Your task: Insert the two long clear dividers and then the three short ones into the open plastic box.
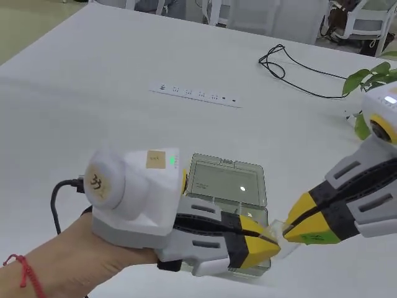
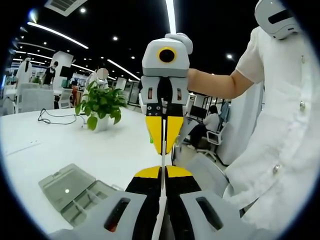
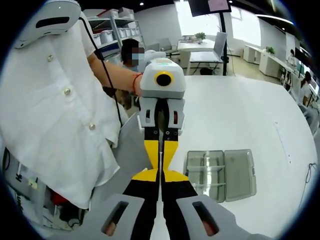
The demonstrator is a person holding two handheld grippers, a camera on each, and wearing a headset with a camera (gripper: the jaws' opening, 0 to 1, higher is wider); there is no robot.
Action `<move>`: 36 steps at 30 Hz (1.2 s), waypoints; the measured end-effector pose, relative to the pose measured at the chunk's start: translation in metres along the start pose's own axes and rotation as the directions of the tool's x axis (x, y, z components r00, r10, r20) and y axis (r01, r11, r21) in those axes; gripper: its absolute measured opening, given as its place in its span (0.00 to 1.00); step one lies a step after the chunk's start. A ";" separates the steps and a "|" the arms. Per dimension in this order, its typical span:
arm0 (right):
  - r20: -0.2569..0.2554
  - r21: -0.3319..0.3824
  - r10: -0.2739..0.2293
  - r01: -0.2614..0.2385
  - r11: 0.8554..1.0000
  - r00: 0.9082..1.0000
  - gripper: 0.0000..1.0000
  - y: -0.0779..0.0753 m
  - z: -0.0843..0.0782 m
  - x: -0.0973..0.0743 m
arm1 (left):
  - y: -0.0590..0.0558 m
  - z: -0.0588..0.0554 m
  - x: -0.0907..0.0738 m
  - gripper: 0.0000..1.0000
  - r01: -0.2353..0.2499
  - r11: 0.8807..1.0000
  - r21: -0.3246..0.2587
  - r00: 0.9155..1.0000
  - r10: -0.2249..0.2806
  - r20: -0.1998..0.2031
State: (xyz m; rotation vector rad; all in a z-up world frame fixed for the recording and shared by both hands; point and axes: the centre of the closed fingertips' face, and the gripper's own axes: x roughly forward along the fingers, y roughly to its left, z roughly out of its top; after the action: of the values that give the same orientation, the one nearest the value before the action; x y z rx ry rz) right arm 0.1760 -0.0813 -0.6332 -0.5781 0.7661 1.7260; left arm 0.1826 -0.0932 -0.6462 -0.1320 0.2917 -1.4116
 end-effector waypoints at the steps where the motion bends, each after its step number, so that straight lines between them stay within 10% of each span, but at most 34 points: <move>1: 0.000 0.000 -0.003 0.003 1.000 1.000 0.03 0.000 0.000 -0.001 | 0.001 0.000 -0.001 0.00 -0.005 1.000 -0.001 1.000 0.005 0.002; 19: -0.011 0.023 -0.077 0.077 0.997 0.997 0.03 -0.020 -0.009 -0.010 | 0.017 -0.010 -0.027 0.13 -0.113 0.993 -0.033 0.994 0.113 0.001; 36: -0.105 0.028 -0.143 0.147 0.989 0.984 0.03 -0.065 -0.038 0.000 | 0.041 -0.022 -0.059 0.40 -0.242 0.970 -0.020 0.970 0.242 -0.005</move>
State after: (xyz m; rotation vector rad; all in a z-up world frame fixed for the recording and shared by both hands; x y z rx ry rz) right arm 0.2387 -0.0981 -0.6720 -0.6865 0.8053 1.5554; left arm 0.2074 -0.0266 -0.6706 -0.1077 0.3141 -1.1671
